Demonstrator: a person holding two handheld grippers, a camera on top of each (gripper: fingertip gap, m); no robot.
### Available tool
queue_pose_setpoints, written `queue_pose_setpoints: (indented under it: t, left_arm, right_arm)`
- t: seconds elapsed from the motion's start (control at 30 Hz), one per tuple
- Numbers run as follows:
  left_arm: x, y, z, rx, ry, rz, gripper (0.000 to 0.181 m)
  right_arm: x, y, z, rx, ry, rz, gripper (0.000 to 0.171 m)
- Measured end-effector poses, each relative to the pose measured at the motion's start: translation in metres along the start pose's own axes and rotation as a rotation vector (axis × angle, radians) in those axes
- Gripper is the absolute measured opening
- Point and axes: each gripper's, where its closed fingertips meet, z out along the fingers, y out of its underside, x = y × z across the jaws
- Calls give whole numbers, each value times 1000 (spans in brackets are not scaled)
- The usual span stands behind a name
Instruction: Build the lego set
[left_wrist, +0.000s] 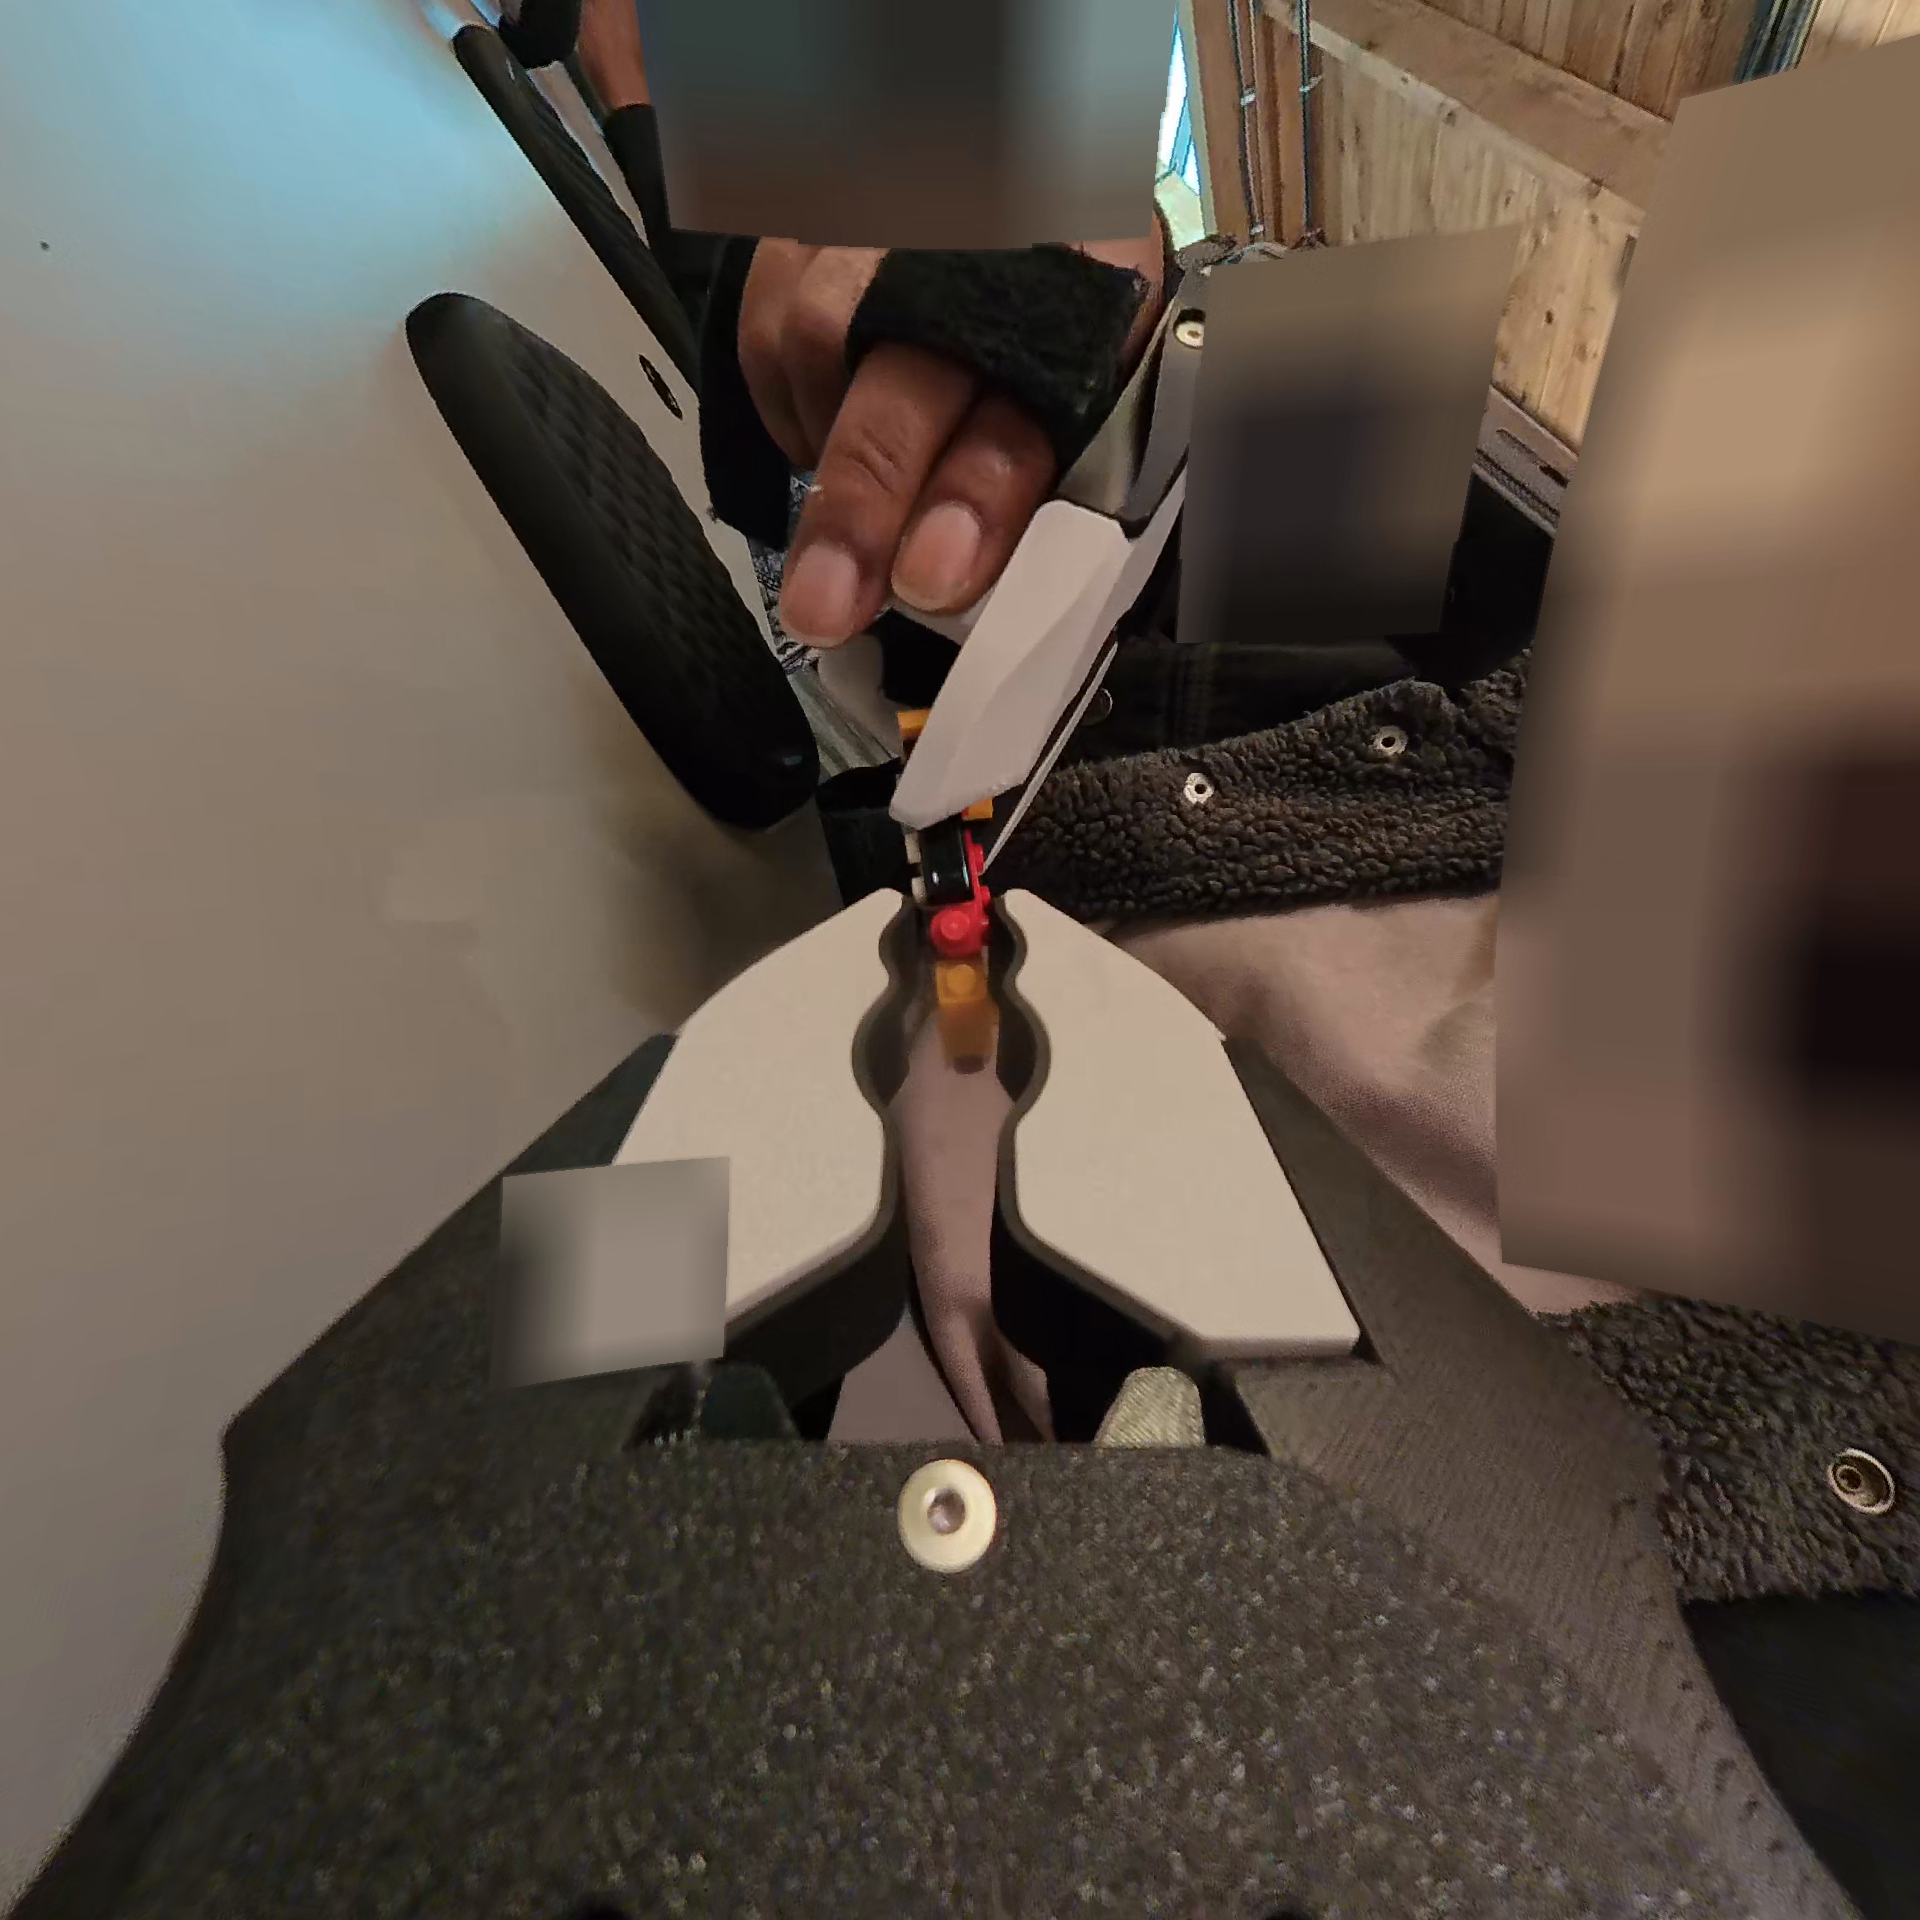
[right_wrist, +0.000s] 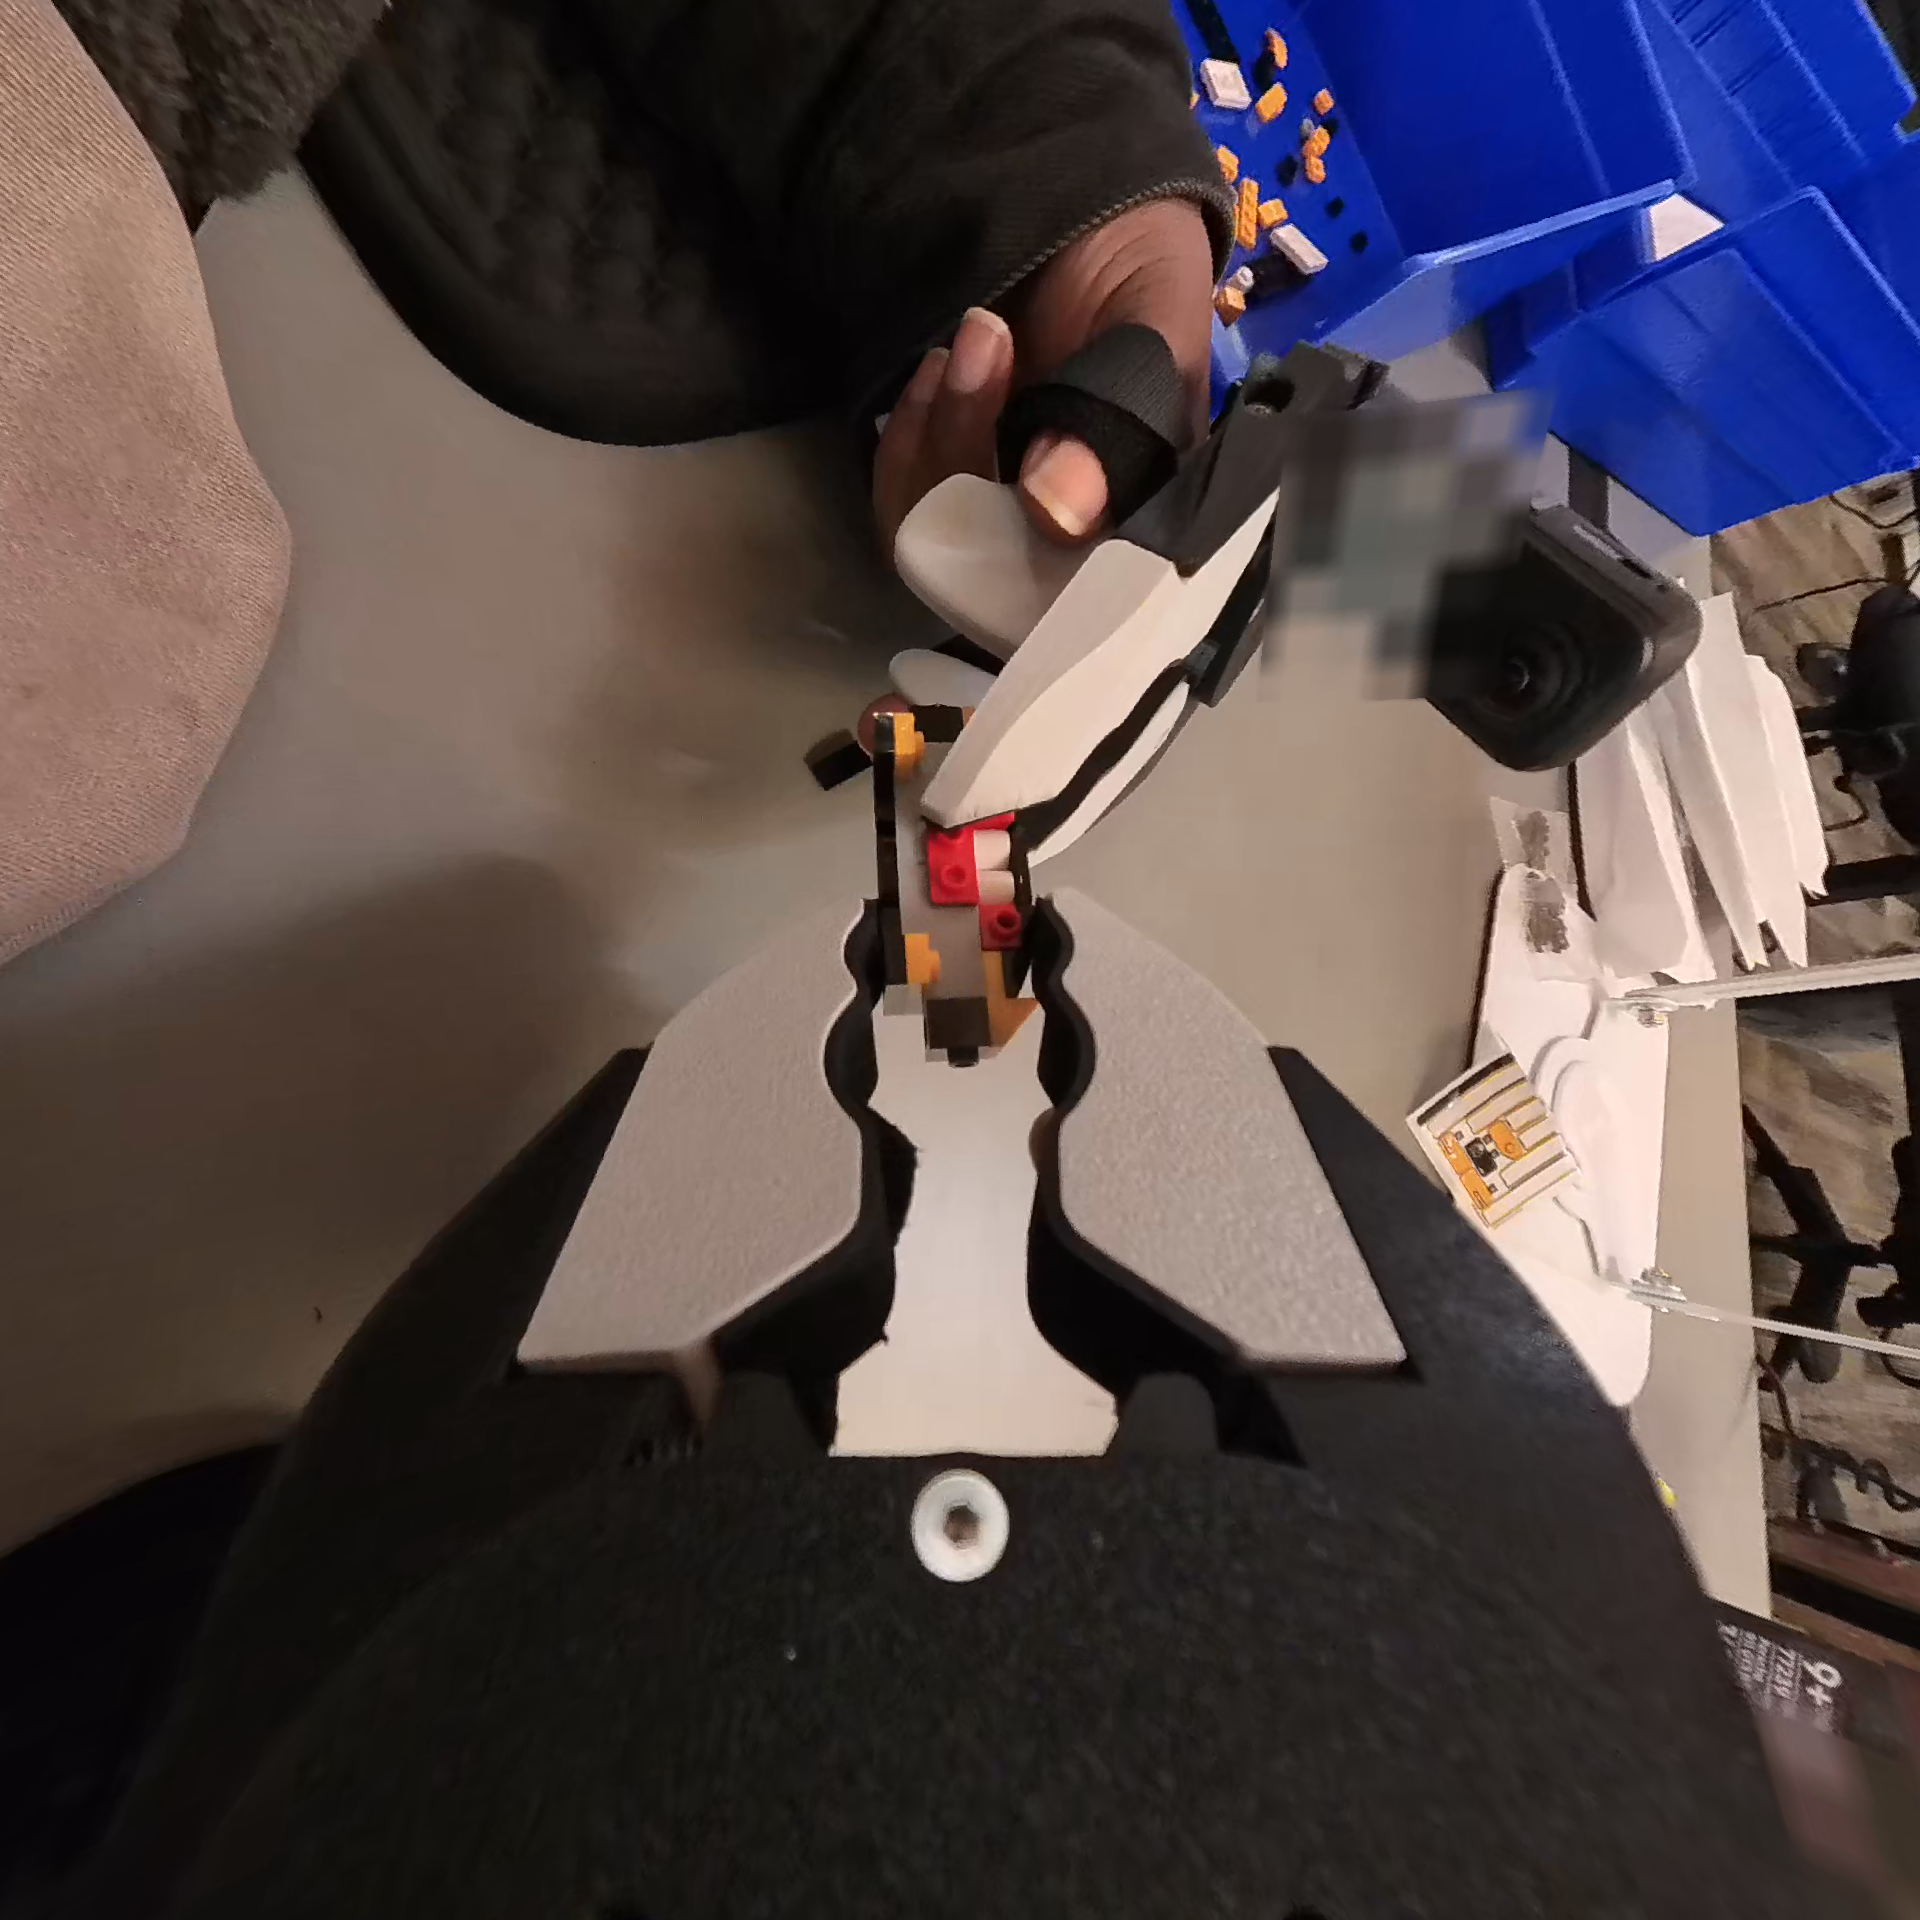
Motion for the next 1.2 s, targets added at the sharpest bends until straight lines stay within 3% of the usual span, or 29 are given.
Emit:
queue_pose_setpoints:
  t: [0.27,0.47,0.63,0.73,0.93,1.03,1.2]
  left_arm:
    - [-2,-13,-12,76,-79,102,21]
    - [-17,-26,-20,127,-257,181,10]
    - [-41,-38,-38,151,-609,386,10]
    - [-47,-42,-45,158,-706,429,10]
    - [-83,-29,-55,25,-1028,466,9]
    - [-87,-22,-50,-15,-1103,487,9]
    - [-86,3,-24,-77,-1053,443,16]
  right_arm:
    - [17,6,-6,32,95,33,27]
    - [32,24,1,-32,218,16,27]
    - [39,42,5,-62,228,339,35]
    - [35,42,3,0,228,539,36]
    - [16,45,27,47,99,993,41]
    - [15,56,40,9,38,1067,48]
    - [1,54,48,-25,-167,1019,53]
